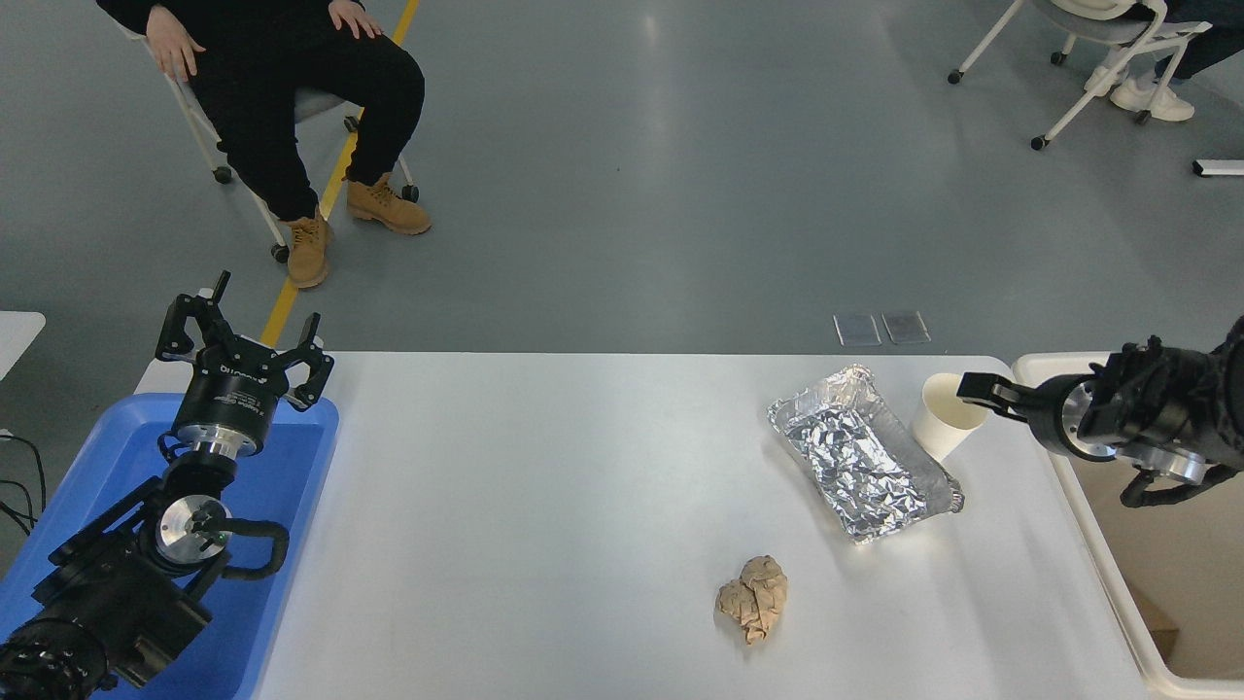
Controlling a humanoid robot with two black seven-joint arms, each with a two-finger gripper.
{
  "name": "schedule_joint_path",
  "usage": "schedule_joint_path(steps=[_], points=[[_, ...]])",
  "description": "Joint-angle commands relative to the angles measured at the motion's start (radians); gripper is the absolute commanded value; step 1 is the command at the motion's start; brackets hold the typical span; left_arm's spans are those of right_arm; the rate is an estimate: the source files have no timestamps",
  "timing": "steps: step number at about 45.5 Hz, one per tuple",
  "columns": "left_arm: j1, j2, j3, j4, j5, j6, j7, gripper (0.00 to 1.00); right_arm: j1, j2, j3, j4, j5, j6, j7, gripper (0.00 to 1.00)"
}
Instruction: Pick up paper cup place in dustbin
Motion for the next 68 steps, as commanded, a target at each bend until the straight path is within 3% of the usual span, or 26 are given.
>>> schedule_joint_path(steps=[1,21,29,32,37,44,55,68], points=[[0.000,0.000,0.000,0.000,0.000,0.000,0.000,0.99,-0.060,0.020,0.004,-0.033,0.083,-0.098,0.000,0.98],[0.000,0.000,0.001,0.000,0.000,0.000,0.000,0.99,-0.138,0.052,0.077,-0.044,0.085,-0.181,0.001,0.98],[0.000,0.000,0.001,0.000,0.000,0.000,0.000,0.99,-0.150,0.066,0.077,-0.044,0.066,-0.209,0.001,0.88],[0.000,0.000,0.001,0.000,0.000,0.000,0.000,0.99,-0.153,0.069,0.077,-0.047,0.060,-0.213,0.003,0.76],[0.000,0.000,0.001,0.000,0.000,0.000,0.000,0.99,-0.153,0.074,0.070,-0.049,0.059,-0.213,0.009,0.32],[0.000,0.000,0.001,0.000,0.000,0.000,0.000,0.99,-0.153,0.075,0.070,-0.047,0.052,-0.213,0.015,0.00],[0.000,0.000,0.001,0.000,0.000,0.000,0.000,0.99,-0.143,0.085,0.066,-0.044,0.022,-0.215,0.043,0.00],[0.000,0.000,0.001,0.000,0.000,0.000,0.000,0.99,-0.135,0.085,0.052,-0.038,0.023,-0.235,0.044,0.00]])
